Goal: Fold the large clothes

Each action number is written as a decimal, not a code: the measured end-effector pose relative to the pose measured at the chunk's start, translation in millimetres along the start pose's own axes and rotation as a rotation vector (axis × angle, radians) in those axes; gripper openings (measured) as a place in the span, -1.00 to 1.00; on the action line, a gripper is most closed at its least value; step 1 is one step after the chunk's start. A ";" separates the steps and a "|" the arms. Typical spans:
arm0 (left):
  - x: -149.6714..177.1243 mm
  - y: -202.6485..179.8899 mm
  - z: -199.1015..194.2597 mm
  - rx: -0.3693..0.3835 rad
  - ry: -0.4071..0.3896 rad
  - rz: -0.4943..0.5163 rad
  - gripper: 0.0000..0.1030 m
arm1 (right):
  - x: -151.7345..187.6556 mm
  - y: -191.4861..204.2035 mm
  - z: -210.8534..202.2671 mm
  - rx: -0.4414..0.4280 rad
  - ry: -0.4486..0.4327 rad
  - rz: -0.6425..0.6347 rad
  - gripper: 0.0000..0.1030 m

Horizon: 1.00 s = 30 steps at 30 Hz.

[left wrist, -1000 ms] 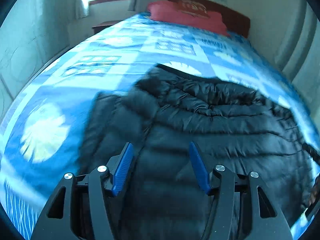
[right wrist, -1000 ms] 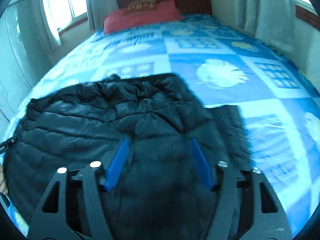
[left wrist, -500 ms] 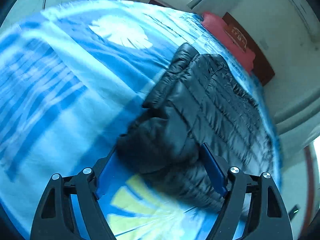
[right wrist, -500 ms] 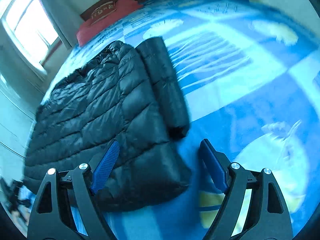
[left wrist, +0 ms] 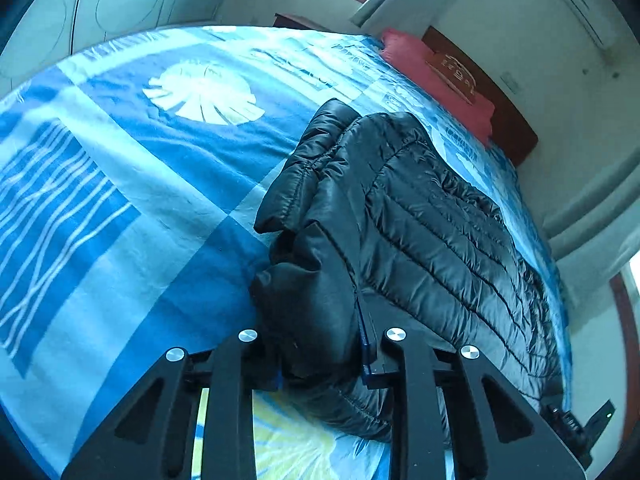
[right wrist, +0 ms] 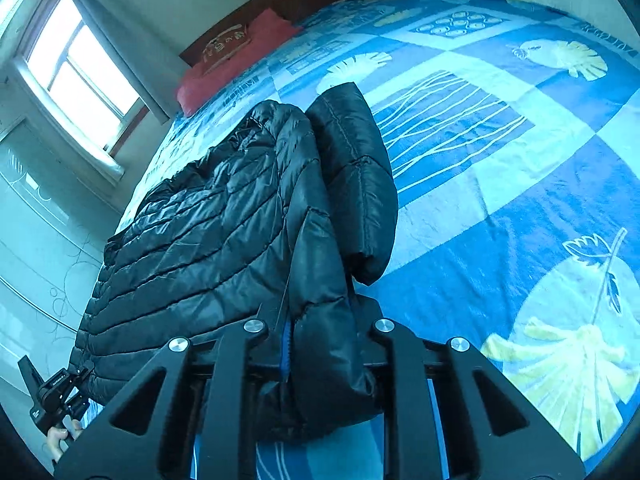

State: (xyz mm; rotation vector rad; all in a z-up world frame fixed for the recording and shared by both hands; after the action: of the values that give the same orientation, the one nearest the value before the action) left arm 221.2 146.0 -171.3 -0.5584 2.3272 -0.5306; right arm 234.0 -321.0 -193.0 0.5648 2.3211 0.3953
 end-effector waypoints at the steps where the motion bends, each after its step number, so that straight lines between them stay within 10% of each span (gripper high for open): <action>1: 0.3 0.5 -2.3 -0.004 -0.001 0.010 -0.50 | 2.1 -0.2 -3.0 0.001 0.000 -0.004 -0.65; 30: 53.5 27.3 -80.4 0.010 0.027 0.026 -0.51 | 75.8 -32.0 -81.5 -0.011 0.032 -0.031 -0.66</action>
State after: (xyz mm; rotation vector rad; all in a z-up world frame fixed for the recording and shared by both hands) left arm 122.6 158.3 -157.6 -0.5187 2.3529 -0.5403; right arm 118.2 -320.4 -192.1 0.5198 2.3543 0.4054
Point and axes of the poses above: each gripper's, at about its wrist camera, not at the fingertips, and z roughly the way its jaws point, y to its left, x to its underside, the point moved 5 cm from there along z, roughly the way its jaws point, and after that the axes turned 4 degrees about x, right-handed, at the moved point
